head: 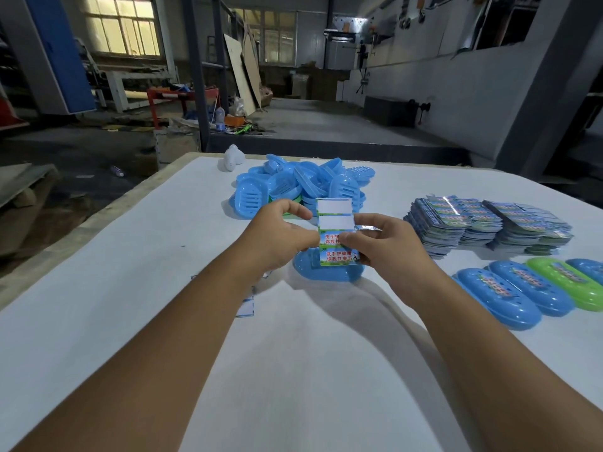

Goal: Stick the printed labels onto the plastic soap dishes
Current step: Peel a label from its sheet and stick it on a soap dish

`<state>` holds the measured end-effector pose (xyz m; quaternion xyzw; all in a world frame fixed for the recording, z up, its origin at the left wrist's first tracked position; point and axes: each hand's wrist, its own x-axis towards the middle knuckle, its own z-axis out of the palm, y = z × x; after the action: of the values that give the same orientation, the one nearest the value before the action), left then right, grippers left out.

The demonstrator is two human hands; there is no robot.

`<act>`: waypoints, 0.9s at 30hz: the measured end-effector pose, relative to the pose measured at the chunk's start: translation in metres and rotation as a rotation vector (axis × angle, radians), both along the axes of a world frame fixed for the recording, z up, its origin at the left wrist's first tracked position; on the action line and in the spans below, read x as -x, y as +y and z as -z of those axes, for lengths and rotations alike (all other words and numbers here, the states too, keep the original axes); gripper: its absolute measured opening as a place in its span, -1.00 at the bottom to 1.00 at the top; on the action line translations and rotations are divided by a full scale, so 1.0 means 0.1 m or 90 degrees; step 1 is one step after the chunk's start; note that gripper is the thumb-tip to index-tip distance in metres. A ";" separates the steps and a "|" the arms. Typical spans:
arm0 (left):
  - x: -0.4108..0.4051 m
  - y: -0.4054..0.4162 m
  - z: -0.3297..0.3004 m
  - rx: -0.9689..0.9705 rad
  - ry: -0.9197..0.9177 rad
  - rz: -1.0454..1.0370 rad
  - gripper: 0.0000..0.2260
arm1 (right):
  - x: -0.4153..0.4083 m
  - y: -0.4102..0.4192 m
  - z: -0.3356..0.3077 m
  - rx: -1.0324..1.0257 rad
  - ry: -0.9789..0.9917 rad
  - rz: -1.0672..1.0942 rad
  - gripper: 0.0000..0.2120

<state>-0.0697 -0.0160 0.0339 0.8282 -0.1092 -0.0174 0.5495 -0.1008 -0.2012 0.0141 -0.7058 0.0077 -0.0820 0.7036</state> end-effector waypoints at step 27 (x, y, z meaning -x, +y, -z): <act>0.07 -0.12 0.04 -0.027 -0.071 0.002 -0.74 | 0.10 0.12 0.02 0.464 -0.143 0.155 -0.73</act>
<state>-0.0765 -0.0276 0.0296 0.8390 -0.1406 0.0253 0.5250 -0.1111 -0.1890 0.0124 -0.8899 -0.0154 -0.2385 0.3885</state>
